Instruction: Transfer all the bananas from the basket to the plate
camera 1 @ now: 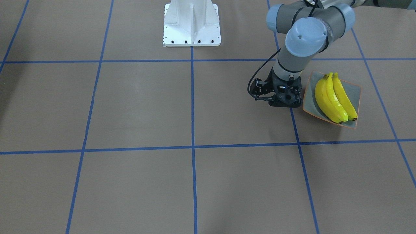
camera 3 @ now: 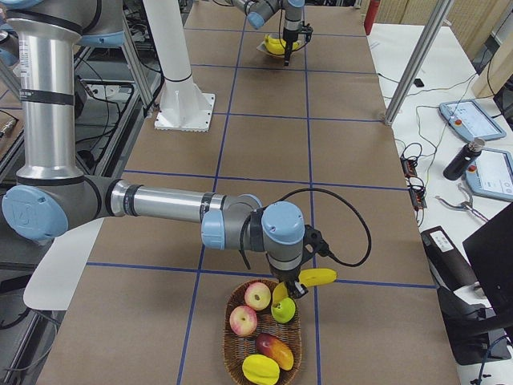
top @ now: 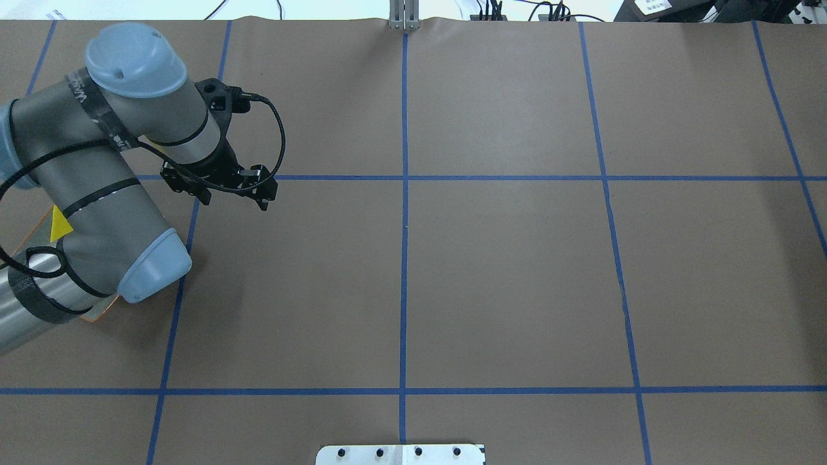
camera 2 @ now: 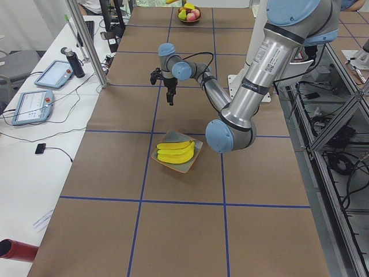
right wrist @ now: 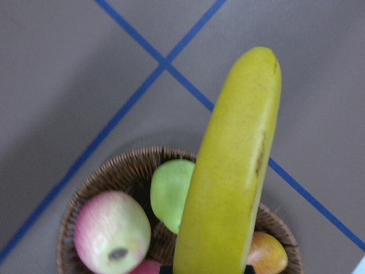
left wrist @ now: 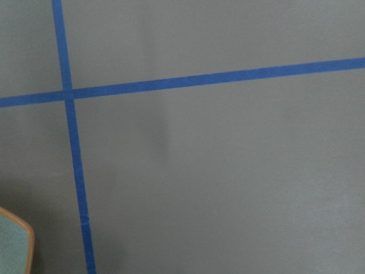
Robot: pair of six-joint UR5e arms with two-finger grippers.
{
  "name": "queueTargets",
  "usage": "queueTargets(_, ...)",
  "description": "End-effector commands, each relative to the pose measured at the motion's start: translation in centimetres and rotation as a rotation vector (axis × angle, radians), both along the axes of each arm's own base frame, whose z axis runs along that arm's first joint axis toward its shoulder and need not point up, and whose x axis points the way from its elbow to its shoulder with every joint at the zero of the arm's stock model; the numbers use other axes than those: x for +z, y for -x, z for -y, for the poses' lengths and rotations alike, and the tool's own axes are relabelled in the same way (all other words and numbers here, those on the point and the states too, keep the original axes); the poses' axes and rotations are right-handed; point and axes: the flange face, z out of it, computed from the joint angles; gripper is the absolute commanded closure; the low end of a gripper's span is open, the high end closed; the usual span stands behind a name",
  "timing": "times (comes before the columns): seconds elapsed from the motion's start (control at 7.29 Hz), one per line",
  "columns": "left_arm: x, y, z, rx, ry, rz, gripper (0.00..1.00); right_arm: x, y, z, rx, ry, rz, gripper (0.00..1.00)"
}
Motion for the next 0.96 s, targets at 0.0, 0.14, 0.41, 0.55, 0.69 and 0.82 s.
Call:
queueTargets(0.0, 0.4, -1.9, 1.8, -0.07, -0.008, -0.096, 0.01, -8.8, 8.7, 4.5, 0.085, 0.084, 0.099, 1.0)
queueTargets(0.14, 0.0, -3.0, 2.7, -0.096, -0.016, -0.145, 0.01, -12.9, 12.3, 5.5, 0.105, 0.118, 0.156, 1.0)
queueTargets(0.41, -3.4, -4.4, 4.0, -0.138, -0.04, -0.251, 0.01, -22.3, 22.6, 6.2, 0.107, 0.159, 0.252, 1.0)
queueTargets(0.55, -4.7, -4.4, 4.1, -0.148, -0.067, -0.31, 0.01, -25.8, 28.8, 4.7, 0.13, 0.195, 0.331, 1.0)
queueTargets(0.69, -6.0, -4.7, 4.4, -0.154, -0.104, -0.382, 0.01, -28.1, 33.9, 2.7, 0.166, 0.198, 0.41, 1.0)
queueTargets(0.82, -7.3, -5.6, 4.2, -0.167, -0.102, -0.452, 0.01, -31.8, 39.0, 1.4, 0.19, 0.234, 0.485, 1.0)
